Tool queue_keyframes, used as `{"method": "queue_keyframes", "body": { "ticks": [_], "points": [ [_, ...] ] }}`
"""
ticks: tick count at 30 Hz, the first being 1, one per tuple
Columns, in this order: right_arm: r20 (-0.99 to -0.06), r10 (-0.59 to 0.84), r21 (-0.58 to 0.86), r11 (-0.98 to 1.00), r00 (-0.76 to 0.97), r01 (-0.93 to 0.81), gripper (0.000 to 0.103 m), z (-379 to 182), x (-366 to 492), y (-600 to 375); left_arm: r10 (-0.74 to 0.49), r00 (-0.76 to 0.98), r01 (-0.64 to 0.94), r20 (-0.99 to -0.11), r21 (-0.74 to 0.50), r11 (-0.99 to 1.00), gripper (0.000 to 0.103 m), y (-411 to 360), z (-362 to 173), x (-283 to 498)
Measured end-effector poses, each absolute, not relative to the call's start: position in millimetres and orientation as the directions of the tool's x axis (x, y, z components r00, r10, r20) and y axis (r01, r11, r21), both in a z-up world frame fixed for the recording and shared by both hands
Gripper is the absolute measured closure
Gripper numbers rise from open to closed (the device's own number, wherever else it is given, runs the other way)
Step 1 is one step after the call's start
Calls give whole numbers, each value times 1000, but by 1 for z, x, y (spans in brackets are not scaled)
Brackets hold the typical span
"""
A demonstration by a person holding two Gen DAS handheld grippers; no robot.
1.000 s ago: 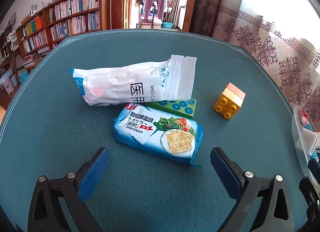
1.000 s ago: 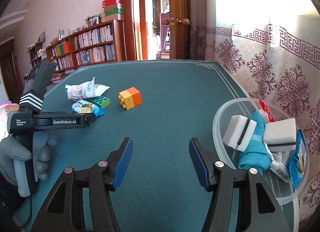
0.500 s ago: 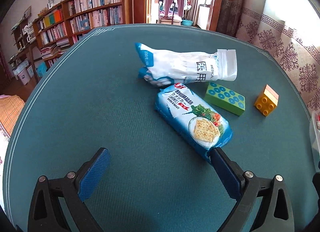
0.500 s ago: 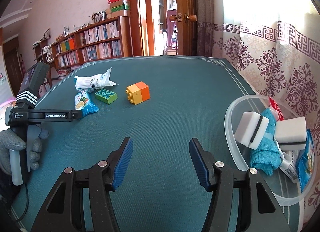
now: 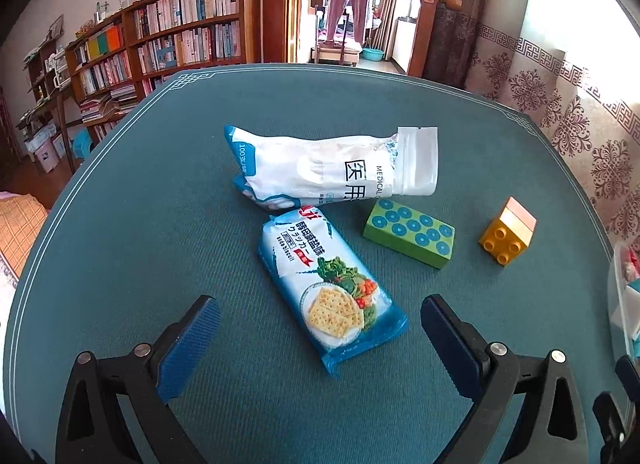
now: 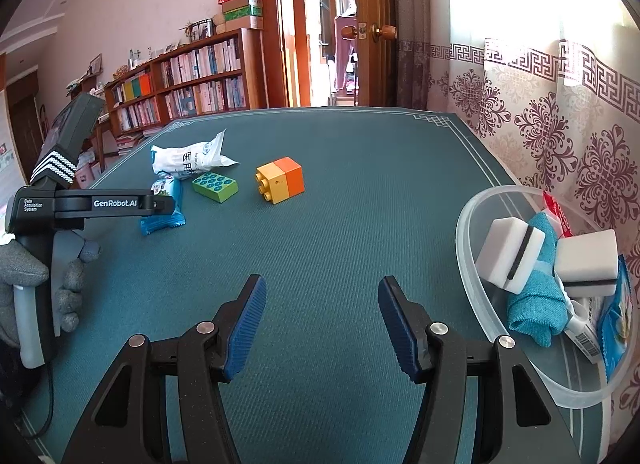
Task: Organize objects
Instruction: 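Lower the left gripper onto the blue soda-cracker packet and grasp it, then grasp the orange-and-yellow block with the right gripper while left gripper holds the cracker packet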
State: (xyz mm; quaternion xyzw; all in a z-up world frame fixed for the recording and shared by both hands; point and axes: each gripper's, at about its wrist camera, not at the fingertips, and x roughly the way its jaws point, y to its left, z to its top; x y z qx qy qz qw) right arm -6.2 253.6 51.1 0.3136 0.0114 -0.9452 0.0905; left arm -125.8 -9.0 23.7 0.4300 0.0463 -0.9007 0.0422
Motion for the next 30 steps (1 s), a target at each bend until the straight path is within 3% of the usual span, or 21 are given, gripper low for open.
{"method": "queue_keyframes", "body": {
  "ticks": [10,13,16,18,20,30],
  "points": [
    [-601,-161,37,-984,-783,173,43,49,-6,254,-79,-604,172,-793,-33,-985,2,-19,11,-147],
    [-605,-152,33,-986,-782,166,43,49,-7,254,-75,-611,164,-788,-33,-986,10,-20,12,-146],
    [-615,-144,25,-986,-776,163,43,47,-8,253,-106,-615,169,-781,0,-986,29,-20,14,-144],
    [-621,-137,12,-986,-772,166,43,47,-9,250,-102,-620,163,-778,-1,-987,48,-19,16,-142],
    [-634,-144,11,-984,-759,178,43,45,-12,247,-106,-623,159,-775,8,-987,58,-18,18,-140],
    [-674,-213,69,-972,-707,227,43,45,-64,223,-64,-635,141,-770,-35,-989,60,-20,27,-128]
  ]
}}
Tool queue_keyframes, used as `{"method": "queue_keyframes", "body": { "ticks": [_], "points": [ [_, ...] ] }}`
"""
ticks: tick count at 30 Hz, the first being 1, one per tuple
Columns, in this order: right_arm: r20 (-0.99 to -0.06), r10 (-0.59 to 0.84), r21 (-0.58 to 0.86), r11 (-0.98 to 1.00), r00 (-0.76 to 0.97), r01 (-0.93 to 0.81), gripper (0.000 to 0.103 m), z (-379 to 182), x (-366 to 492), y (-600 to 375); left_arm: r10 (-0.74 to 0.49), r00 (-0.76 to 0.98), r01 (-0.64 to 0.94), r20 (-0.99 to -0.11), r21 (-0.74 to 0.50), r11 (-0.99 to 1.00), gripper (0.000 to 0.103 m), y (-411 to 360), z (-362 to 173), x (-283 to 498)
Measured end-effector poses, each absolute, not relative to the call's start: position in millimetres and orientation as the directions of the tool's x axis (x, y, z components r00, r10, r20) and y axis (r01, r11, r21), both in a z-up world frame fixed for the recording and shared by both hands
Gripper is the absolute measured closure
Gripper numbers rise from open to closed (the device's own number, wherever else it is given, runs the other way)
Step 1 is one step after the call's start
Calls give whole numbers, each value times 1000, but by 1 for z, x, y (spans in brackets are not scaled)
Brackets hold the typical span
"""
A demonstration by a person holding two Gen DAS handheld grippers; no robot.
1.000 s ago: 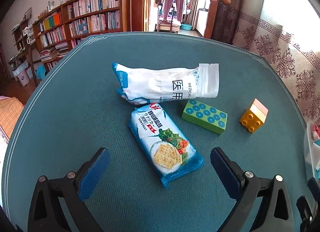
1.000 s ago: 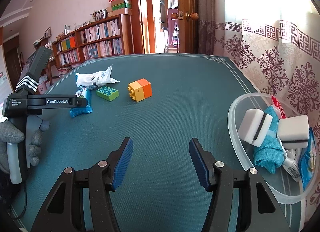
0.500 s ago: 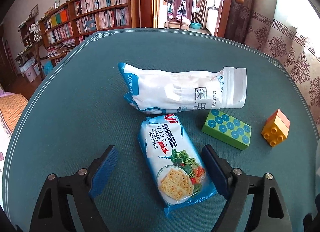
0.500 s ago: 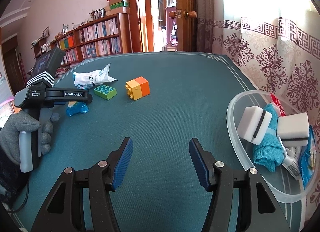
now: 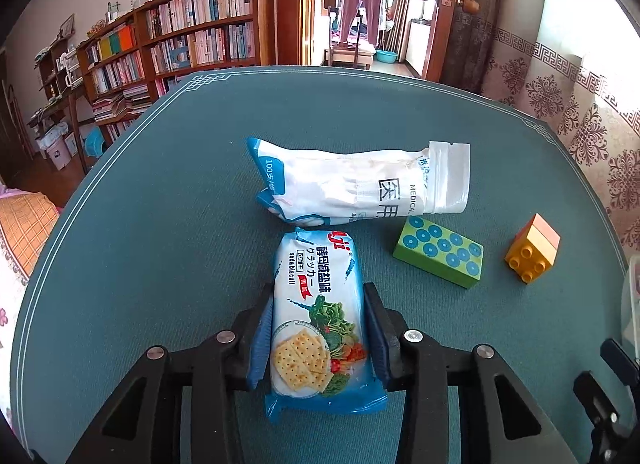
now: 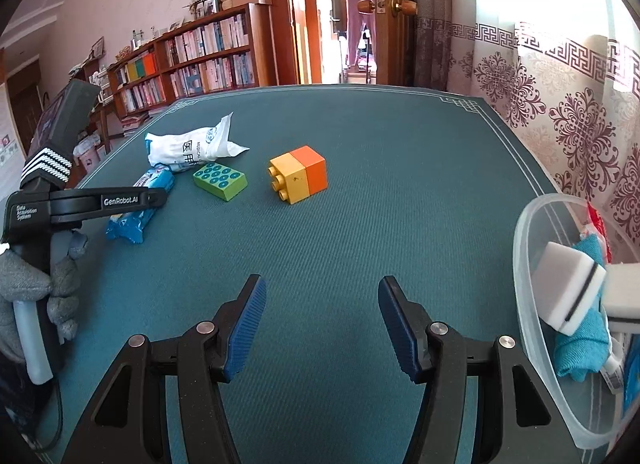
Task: Organize objects
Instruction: 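Grasp the orange-and-yellow block with the right gripper while left gripper holds the cracker packet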
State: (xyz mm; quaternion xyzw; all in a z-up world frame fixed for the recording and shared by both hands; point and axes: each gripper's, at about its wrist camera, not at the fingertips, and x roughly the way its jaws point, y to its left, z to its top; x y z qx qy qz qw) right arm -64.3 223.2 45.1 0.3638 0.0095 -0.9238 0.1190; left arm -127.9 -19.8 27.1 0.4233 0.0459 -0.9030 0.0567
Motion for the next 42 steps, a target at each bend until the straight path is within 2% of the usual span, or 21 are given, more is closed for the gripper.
{"method": "queue_keyframes", "body": {
  "ticks": [8,23,26,27,42],
  "points": [
    [-680,-249,105,-964,-689,245,43,45,-123,197,8,-652,92,-758,-90,-992,60,-15,37,-125],
    [-724,-200,91,-976,-660,196,43,34,-179,178,22,-650,70,-760,-88,-994,60,-6,34,-123],
    [-726,-193,80,-977,-660,198,46,32,-183,177,33,-651,64,-758,-98,-993,60,-7,34,-123],
    [-725,-192,79,-977,-662,197,49,32,-183,177,38,-652,60,-757,-102,-993,60,-7,35,-123],
    [-712,-238,129,-969,-660,211,50,30,-129,195,147,-678,-40,-721,-164,-986,60,6,42,-115]
  ]
}}
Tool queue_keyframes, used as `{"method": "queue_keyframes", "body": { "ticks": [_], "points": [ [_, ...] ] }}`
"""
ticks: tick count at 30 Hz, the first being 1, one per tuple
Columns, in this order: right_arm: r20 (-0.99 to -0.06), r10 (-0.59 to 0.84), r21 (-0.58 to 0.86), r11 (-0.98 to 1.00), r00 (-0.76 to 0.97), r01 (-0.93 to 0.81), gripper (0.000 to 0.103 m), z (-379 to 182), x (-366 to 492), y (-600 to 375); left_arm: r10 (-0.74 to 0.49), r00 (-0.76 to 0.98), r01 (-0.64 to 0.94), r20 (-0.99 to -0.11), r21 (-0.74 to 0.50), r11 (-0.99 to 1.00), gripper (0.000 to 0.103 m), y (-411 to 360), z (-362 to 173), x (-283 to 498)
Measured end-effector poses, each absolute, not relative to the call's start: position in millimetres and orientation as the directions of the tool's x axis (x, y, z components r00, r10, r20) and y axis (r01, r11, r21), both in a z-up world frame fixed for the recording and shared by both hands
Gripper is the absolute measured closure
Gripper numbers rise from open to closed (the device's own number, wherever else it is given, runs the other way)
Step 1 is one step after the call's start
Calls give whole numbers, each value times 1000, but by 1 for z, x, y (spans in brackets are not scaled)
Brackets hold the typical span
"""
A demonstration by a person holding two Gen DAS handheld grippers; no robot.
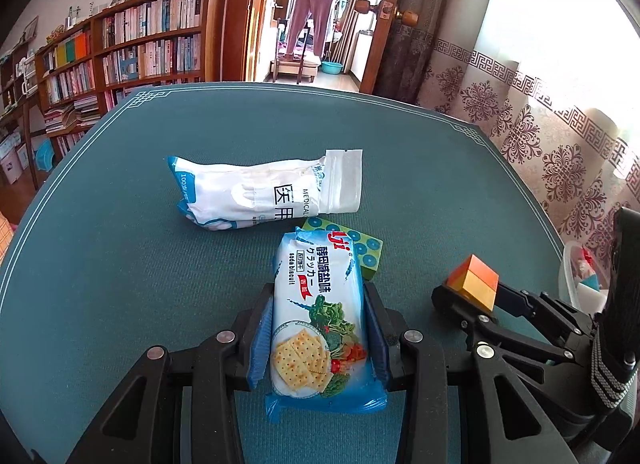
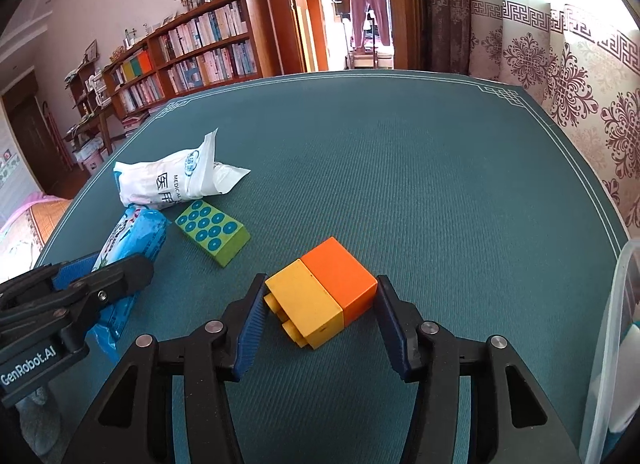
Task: Organize objects
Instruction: 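Grasp the orange-and-yellow block with the right gripper while left gripper holds the cracker packet, then drop the block into the bowl with the right gripper while left gripper holds the cracker packet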
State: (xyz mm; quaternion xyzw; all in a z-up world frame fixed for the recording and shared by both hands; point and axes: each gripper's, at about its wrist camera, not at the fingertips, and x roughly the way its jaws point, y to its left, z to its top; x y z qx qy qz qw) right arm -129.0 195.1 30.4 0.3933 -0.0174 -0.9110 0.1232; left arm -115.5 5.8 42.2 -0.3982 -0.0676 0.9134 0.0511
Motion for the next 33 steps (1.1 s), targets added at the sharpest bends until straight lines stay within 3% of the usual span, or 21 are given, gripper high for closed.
{"method": "queue_keyframes", "body": {
  "ticks": [20,33],
  "points": [
    [-650,-243,183,-970,-720,162,50,59,-33,246,188,-681,-132,-708,-133,-982,60,34,43,-102],
    [-599,-82,144,-990,-797,-6,50,81,11,318,193,-670,-159,-717,-115,-980,60,45,39,-97]
  ]
}}
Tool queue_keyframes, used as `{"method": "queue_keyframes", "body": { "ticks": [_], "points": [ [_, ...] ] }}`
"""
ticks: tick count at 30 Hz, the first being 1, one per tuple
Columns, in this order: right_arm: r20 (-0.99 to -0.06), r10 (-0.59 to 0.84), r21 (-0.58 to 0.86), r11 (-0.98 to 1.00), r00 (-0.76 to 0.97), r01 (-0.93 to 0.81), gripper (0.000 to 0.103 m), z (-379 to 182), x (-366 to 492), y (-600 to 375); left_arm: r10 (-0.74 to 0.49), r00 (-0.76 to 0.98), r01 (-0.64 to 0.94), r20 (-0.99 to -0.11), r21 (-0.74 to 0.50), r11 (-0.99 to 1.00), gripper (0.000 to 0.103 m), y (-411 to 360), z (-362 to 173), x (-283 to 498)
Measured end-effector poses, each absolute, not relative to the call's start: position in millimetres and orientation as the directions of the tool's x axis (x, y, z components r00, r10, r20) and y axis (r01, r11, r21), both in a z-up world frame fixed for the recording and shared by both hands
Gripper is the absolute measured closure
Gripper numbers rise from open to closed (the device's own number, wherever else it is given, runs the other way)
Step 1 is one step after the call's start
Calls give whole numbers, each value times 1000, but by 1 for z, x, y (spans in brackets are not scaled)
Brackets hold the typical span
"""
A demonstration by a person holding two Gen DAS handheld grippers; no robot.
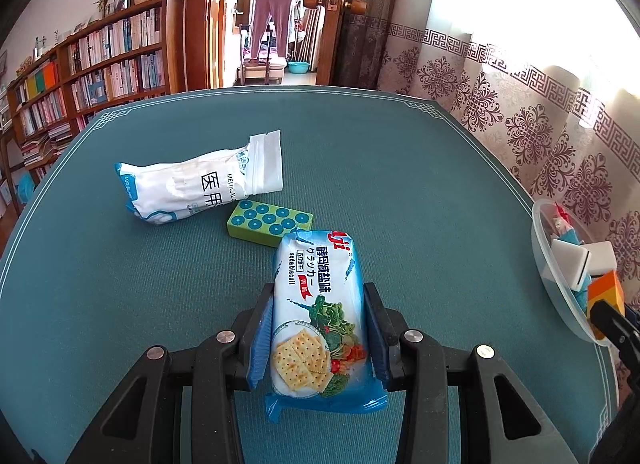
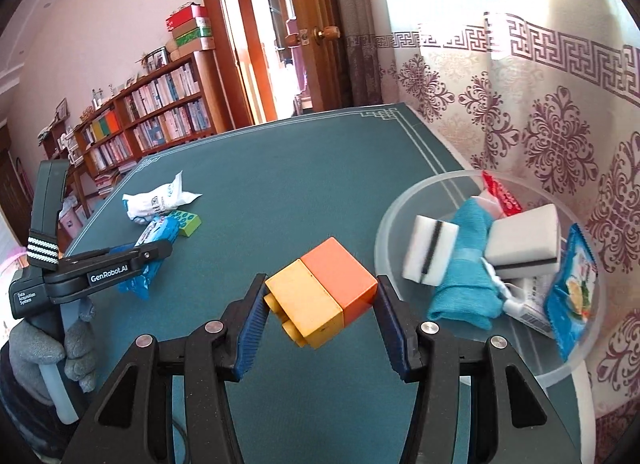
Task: Organize objects
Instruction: 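Drop the block into the bowl with the right gripper while left gripper holds the cracker packet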
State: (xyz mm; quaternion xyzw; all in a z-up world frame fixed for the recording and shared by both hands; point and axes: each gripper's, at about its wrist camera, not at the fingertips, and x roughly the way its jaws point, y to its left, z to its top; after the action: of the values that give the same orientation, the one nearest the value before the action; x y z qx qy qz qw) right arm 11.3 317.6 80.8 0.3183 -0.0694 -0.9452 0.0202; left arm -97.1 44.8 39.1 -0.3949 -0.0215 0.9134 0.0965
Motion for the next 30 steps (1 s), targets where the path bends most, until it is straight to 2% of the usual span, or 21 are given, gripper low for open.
{"method": "queue_keyframes", "body": {
  "ticks": [11,30],
  "points": [
    [-591,79,92,-982,-803,-164,50,81,21,376,178,-654,-157,-735,-98,-983,60,51,33,-97],
    [-597,121,44,-982,-793,-183,49,68,35,384,198,-631,-191,-750,-97,-977,59,70,34,-95]
  ]
}}
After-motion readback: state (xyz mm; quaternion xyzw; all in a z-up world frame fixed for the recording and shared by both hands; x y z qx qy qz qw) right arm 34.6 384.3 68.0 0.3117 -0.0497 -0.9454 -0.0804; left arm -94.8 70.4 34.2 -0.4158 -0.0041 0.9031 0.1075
